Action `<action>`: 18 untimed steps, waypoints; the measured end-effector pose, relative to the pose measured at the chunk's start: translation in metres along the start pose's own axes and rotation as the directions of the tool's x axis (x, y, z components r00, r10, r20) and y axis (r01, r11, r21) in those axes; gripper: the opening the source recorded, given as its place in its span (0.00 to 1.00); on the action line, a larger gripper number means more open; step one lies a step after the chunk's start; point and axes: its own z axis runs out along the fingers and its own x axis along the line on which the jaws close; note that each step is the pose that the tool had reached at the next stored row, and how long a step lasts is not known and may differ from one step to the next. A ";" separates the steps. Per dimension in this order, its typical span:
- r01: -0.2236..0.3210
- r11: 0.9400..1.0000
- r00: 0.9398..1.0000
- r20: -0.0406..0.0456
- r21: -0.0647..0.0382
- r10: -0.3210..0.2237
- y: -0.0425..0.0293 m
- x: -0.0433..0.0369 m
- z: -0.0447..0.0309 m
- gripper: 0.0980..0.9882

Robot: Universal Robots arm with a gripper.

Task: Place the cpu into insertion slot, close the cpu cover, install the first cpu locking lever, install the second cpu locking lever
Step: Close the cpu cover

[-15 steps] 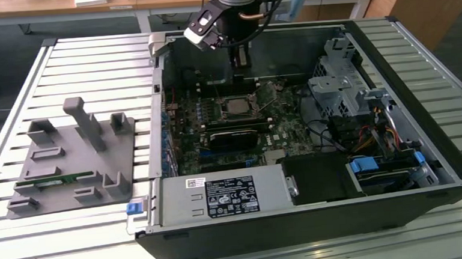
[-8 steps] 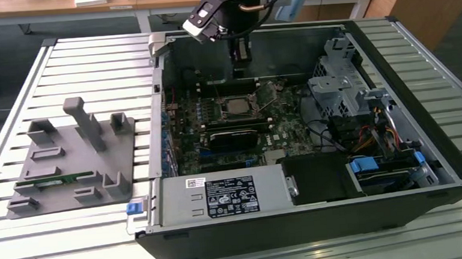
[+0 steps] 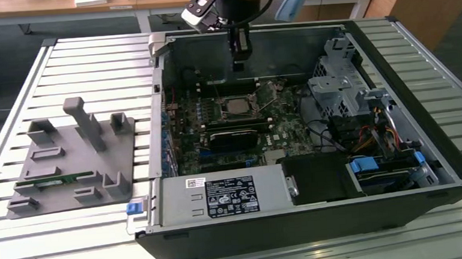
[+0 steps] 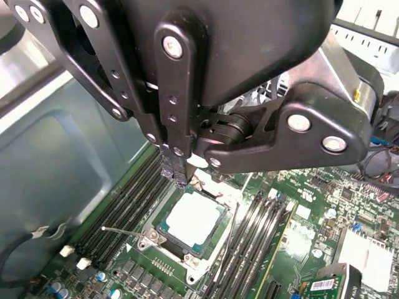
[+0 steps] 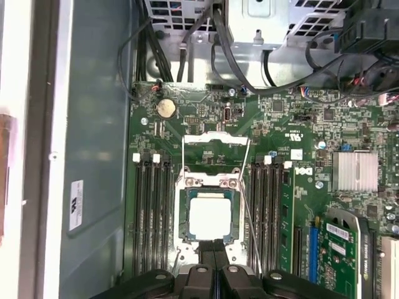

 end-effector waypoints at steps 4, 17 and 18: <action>0.000 1.000 1.000 0.000 0.000 0.000 0.0003 0.0003 -0.0076 0.01; 0.000 1.000 1.000 0.001 0.000 0.000 0.0012 0.0021 -0.0312 0.01; 0.000 1.000 1.000 0.001 0.000 0.000 0.0012 0.0022 -0.0329 0.01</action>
